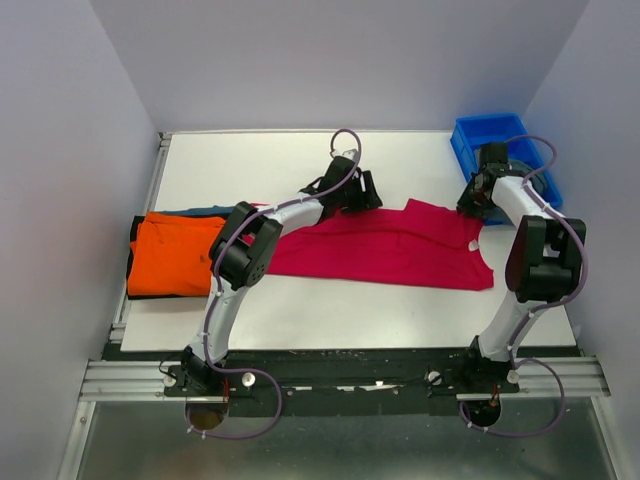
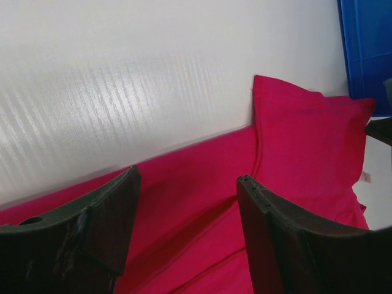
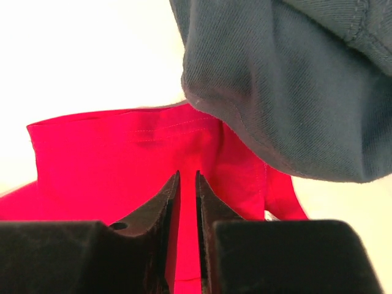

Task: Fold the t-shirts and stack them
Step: Fold the other side of the tshirt into a rectangle

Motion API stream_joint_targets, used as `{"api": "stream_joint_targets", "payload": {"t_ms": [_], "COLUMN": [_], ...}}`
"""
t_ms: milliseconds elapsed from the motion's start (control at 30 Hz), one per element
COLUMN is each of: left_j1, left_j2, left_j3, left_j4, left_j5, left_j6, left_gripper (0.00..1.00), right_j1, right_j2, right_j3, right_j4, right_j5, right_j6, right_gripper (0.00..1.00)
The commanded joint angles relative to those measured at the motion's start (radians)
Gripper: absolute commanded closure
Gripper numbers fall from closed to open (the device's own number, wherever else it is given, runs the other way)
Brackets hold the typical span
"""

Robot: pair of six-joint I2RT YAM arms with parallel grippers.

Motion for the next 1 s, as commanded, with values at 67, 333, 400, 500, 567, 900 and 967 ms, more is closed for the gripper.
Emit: {"api": "stream_joint_targets", "payload": {"t_ms": [67, 333, 400, 500, 567, 900, 967], "left_j1": [-0.013, -0.013, -0.013, -0.013, -0.013, -0.013, -0.010], "left_j2": [-0.019, -0.015, -0.015, -0.012, -0.009, -0.004, -0.007], "left_j3": [0.031, 0.042, 0.043, 0.051, 0.054, 0.062, 0.063], "left_j4": [-0.021, -0.030, -0.030, -0.030, -0.030, -0.063, -0.063], "left_j5": [0.005, 0.009, 0.011, 0.020, 0.022, 0.022, 0.017], "left_j6": [0.018, 0.026, 0.027, 0.029, 0.033, 0.041, 0.044], "left_gripper": [0.24, 0.24, 0.24, 0.24, 0.24, 0.24, 0.24], "right_j1": [0.004, 0.002, 0.000, 0.000, 0.000, 0.000, 0.000], "right_j2": [-0.022, -0.002, 0.005, 0.029, 0.037, 0.060, 0.045], "right_j3": [-0.016, 0.007, 0.020, 0.046, 0.045, 0.019, 0.016], "right_j4": [0.003, -0.027, -0.036, -0.057, -0.050, -0.010, -0.008], "right_j5": [-0.016, 0.068, 0.091, 0.110, 0.099, 0.039, 0.039], "right_j6": [-0.012, 0.000, 0.002, -0.001, 0.000, 0.005, 0.002], "right_gripper": [0.80, 0.72, 0.69, 0.68, 0.68, 0.72, 0.77]}}
